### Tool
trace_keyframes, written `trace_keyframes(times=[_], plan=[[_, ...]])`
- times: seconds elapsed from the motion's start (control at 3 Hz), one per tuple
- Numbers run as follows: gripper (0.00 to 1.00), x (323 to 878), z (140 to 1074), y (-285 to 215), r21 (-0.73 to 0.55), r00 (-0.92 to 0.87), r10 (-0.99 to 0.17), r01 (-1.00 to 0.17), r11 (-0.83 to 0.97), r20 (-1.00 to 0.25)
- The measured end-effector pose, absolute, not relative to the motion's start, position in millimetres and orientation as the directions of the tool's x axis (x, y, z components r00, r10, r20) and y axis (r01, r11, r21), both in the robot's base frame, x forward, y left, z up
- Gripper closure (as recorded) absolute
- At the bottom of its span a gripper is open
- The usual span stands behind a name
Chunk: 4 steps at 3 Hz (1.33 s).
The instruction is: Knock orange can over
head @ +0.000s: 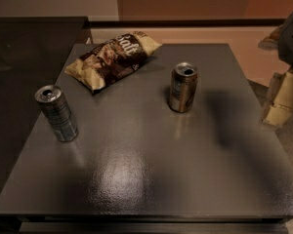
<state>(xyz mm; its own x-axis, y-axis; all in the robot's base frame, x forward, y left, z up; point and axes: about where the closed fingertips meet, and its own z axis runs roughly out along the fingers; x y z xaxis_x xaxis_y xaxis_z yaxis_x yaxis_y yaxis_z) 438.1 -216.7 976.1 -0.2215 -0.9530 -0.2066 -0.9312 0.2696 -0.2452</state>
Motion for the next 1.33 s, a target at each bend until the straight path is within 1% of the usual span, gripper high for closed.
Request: trace_keyframes(times=[0.33, 0.67, 1.33], plan=[[0.00, 438, 977, -217, -0.247, -0.221, -0.953, -0.931, 0.270, -0.208], [0.00, 452, 973, -212, -0.256, -0.206, -0.944, -0.928, 0.272, -0.257], [0.00, 491, 954, -200, -0.236, -0.169, -0.892, -0.928, 0.287, -0.419]])
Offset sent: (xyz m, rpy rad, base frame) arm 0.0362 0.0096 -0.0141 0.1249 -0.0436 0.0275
